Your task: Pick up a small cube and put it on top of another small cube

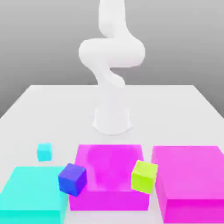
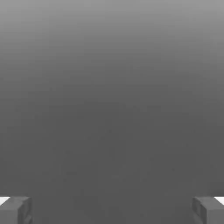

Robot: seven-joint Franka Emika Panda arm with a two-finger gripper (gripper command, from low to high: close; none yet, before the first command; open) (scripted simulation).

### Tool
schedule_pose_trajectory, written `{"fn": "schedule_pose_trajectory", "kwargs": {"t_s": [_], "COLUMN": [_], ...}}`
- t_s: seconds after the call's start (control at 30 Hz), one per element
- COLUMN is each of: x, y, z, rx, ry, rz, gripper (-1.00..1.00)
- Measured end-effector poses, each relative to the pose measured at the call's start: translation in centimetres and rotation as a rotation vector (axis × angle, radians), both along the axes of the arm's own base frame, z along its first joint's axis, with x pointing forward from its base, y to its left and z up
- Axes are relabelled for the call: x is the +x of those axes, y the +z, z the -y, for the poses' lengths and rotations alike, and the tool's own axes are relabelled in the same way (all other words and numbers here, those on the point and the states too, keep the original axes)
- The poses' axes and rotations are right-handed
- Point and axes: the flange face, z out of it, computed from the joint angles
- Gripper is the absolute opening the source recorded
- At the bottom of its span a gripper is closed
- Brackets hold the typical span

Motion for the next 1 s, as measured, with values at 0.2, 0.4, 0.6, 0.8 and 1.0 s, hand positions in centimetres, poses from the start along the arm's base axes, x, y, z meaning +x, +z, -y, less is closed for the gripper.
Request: {"fn": "schedule_pose_trajectory", "kwargs": {"t_s": [0.2, 0.4, 0.6, 0.8, 1.0], "x": [3.1, 0.7, -6.1, -14.8, -15.8], "y": [-12.8, -25.3, -36.7, -46.1, -51.1], "z": [8.3, 16.1, 21.2, 22.2, 22.2], "rx": [0.096, 0.211, 0.348, 0.500, 0.517], "ry": [-0.300, -0.599, -0.901, -1.191, -1.230], "rz": [-0.167, -0.314, -0.446, -0.563, -0.578], "gripper": [0.00, 0.00, 0.00, 0.00, 0.00]}}
